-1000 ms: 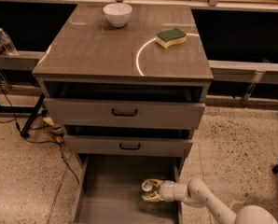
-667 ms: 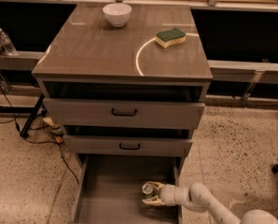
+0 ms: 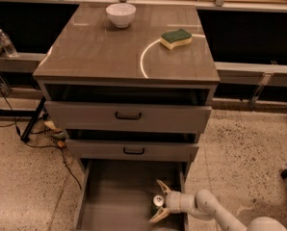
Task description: Place green can into bottom drawer
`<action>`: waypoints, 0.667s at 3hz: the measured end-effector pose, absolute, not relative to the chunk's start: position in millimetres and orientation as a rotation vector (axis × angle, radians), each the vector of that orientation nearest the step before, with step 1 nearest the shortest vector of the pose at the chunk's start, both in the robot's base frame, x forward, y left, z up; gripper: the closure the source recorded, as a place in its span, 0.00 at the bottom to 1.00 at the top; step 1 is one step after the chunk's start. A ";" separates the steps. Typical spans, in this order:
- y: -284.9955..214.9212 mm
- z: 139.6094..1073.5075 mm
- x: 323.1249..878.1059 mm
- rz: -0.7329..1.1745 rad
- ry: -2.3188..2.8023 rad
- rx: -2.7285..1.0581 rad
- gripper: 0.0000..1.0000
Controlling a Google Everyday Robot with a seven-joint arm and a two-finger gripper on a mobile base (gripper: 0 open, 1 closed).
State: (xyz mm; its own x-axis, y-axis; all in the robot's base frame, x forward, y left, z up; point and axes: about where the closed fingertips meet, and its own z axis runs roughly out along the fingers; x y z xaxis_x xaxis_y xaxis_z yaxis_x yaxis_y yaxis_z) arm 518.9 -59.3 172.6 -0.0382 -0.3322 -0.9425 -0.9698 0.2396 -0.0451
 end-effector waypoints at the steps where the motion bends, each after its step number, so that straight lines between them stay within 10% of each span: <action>1: -79.0 194.7 536.8 0.748 1.581 -1.240 0.00; 2: -118.8 281.4 564.0 0.464 1.607 -1.259 0.00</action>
Offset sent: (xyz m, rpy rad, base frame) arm 0.0380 -0.0760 0.2117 -0.3071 -0.2927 -0.2631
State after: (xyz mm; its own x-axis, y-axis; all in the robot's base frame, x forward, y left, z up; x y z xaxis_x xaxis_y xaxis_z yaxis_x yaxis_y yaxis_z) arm 564.0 -118.8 281.4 0.0430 -0.5000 -0.8650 -0.8839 0.3844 -0.2662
